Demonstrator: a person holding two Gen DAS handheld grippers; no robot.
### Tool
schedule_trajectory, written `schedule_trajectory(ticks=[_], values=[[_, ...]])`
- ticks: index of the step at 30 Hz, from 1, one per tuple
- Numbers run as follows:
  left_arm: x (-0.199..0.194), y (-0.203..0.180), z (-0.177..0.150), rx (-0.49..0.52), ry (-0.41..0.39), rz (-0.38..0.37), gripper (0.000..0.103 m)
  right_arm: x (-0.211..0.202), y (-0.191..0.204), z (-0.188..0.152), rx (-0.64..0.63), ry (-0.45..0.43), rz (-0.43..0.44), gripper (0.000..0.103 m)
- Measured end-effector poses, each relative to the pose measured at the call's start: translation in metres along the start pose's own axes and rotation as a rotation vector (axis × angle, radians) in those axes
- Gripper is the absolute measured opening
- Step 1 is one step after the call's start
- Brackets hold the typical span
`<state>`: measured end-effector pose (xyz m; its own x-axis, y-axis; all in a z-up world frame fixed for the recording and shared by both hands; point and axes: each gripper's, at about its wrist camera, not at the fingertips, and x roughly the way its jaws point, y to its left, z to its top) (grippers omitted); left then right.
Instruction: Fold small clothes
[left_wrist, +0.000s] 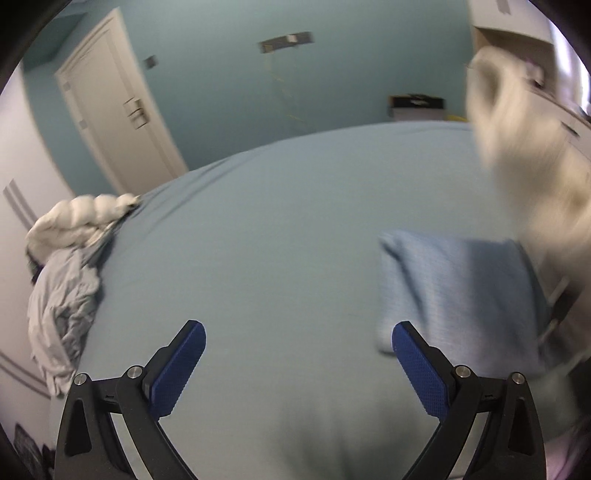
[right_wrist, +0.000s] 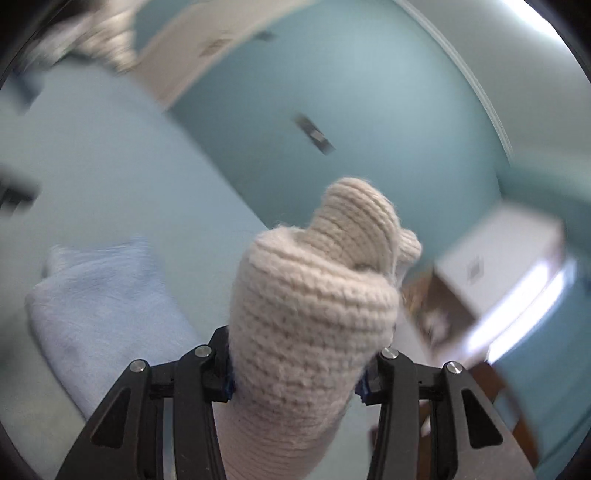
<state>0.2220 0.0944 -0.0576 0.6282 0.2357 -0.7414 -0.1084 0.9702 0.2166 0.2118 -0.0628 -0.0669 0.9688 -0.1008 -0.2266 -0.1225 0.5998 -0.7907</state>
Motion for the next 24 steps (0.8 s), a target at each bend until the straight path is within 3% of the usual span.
schedule_trajectory(ticks=[5, 7, 8, 10, 13, 15, 17, 20, 22, 24], values=[[0.002, 0.05, -0.003, -0.114, -0.007, 0.118, 0.102, 0.01, 0.123, 0.024, -0.347, -0.083, 0.068, 0.043], [-0.002, 0.064, -0.007, -0.172, -0.007, 0.085, 0.102, 0.021, 0.173, 0.011, -0.499, -0.077, 0.094, 0.043], [0.0, 0.068, -0.007, -0.2, -0.002, 0.049, 0.102, 0.021, 0.193, 0.002, -0.554, -0.119, 0.051, 0.044], [0.004, 0.07, -0.008, -0.243, 0.017, -0.041, 0.102, 0.017, 0.203, -0.001, -0.548, -0.171, -0.026, 0.046], [0.01, 0.067, -0.007, -0.273, 0.047, -0.132, 0.102, 0.016, 0.19, 0.004, -0.513, -0.13, -0.019, 0.05], [0.012, 0.062, -0.008, -0.272, 0.051, -0.169, 0.102, 0.009, 0.171, 0.013, -0.486, -0.073, 0.051, 0.057], [0.013, 0.058, -0.007, -0.265, 0.055, -0.182, 0.102, -0.008, 0.136, 0.022, -0.329, -0.063, 0.183, 0.064], [0.018, 0.05, -0.008, -0.242, 0.061, -0.172, 0.102, -0.039, 0.065, 0.021, -0.023, -0.078, 0.36, 0.086], [0.02, 0.044, -0.008, -0.224, 0.065, -0.174, 0.102, -0.053, 0.018, 0.01, 0.151, -0.062, 0.431, 0.086], [0.021, 0.032, -0.007, -0.205, 0.079, -0.176, 0.102, -0.058, -0.016, -0.012, 0.274, -0.026, 0.444, 0.086]])
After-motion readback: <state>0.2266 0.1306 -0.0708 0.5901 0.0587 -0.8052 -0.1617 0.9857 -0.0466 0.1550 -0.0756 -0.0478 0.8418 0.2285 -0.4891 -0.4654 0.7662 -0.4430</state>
